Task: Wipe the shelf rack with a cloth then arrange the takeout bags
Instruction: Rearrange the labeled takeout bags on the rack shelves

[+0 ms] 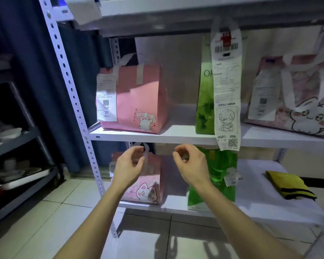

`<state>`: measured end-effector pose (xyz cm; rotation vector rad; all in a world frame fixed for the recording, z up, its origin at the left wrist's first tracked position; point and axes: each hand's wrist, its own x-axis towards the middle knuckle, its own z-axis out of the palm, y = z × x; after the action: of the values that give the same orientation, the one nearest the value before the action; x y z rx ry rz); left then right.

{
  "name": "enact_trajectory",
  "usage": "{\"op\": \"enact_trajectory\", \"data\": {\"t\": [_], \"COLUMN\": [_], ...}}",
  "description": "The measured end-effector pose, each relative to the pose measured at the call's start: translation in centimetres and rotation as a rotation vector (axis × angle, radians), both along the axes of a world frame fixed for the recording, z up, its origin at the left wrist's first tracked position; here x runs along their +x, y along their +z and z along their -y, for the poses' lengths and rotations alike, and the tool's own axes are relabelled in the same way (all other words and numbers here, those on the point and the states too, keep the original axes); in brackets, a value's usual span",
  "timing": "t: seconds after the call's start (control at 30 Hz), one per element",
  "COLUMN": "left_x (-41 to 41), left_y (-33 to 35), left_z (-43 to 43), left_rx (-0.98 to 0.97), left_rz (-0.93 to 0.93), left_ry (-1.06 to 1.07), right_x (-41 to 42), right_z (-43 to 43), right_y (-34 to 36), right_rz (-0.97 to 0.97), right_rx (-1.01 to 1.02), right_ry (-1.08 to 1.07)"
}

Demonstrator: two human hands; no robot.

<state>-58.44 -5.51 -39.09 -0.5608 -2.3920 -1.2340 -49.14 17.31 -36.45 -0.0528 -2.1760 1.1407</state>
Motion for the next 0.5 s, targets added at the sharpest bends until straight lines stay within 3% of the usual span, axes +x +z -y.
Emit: {"op": "enact_trajectory", "data": {"t": [0.2, 0.27, 0.37, 0.5], "left_x": [-3.6, -5.6, -8.6, -10.7], "left_y": [7.4, 9.4, 11.4, 10.5], "left_z": [4.9, 5.7, 6.5, 7.1], "left_rx": [0.216, 0.249, 0.26, 0.207], "left_rz": [-0.249, -0.173, 0.083, 0.219], "left_ry": [0.217, 0.218, 0.199, 0.065], "right_x": [-6.1, -8.1, -10.6, -12.2], "right_z": [4.4, 5.2, 5.6, 5.2], "right_y": [8.2, 9.7, 9.9, 8.4], "right_rz": [-0.106, 0.01, 0.218, 0.28], "right_rx": [0.036, 0.011, 0.019, 0.049], "right_ry": [-0.066, -0.048, -0.006, -0.032]}}
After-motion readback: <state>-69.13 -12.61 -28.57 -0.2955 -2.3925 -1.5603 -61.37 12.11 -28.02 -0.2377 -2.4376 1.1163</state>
